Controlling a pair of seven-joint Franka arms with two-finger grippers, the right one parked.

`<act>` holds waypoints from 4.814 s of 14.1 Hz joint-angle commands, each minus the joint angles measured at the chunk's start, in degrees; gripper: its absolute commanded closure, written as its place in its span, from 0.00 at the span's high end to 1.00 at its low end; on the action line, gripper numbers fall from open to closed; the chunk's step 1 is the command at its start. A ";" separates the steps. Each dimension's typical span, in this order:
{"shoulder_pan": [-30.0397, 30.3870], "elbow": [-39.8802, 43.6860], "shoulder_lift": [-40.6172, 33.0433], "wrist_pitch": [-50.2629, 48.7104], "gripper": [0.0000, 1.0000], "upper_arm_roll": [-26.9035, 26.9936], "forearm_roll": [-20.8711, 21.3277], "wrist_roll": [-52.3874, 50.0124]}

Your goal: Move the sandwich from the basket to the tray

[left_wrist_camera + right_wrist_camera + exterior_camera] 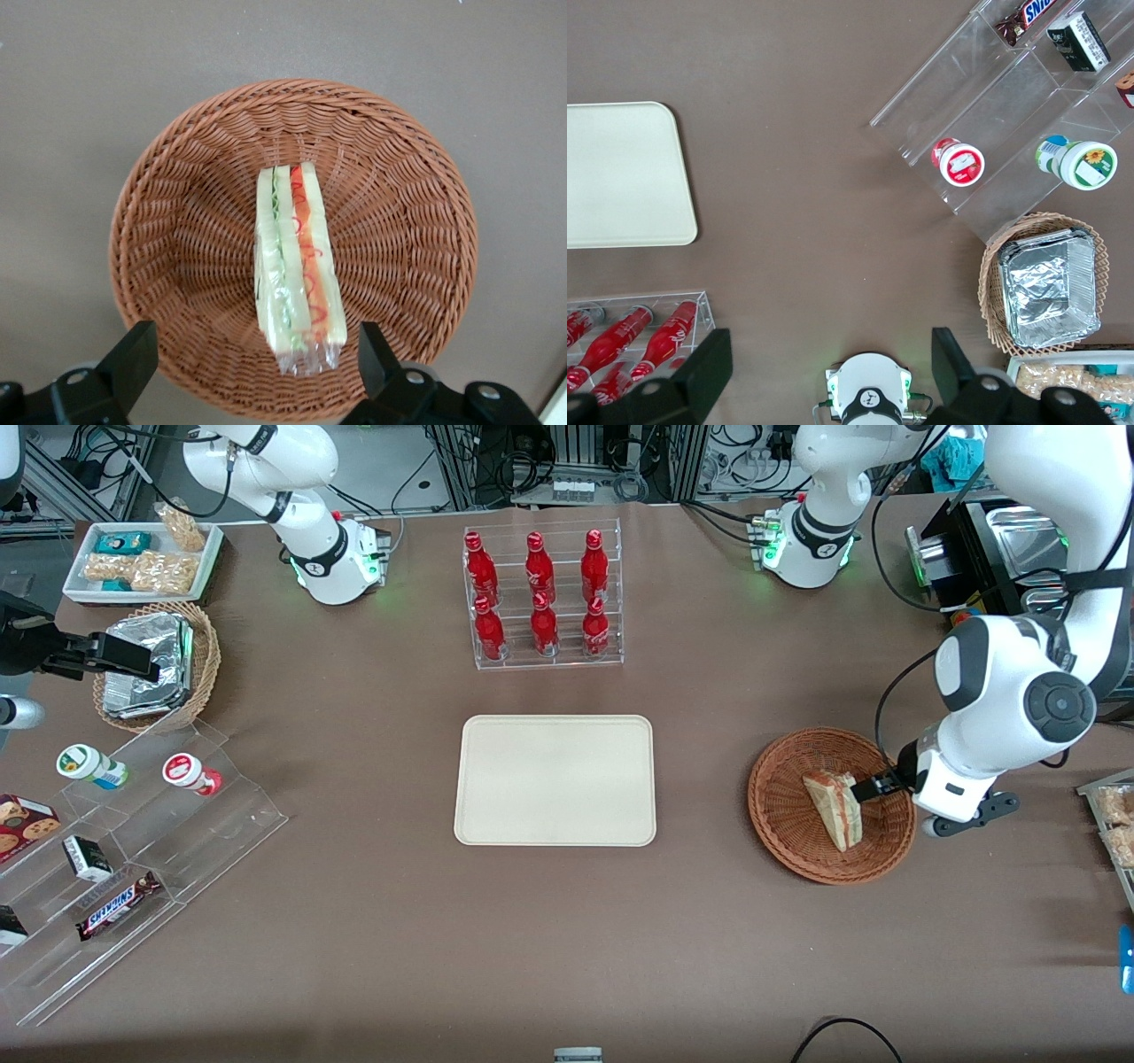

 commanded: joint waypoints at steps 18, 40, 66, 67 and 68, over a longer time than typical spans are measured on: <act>-0.97 -1.47 6.22 5.83 0.20 -0.55 0.74 0.44; -38.13 31.31 28.52 -3.50 0.26 -9.34 14.01 -32.41; -13.67 29.03 3.06 -37.48 1.00 -5.82 4.87 -11.27; -11.11 29.29 1.74 -40.20 1.00 -5.73 4.52 -7.05; -8.99 29.38 0.42 -42.14 1.00 -5.47 4.60 -2.83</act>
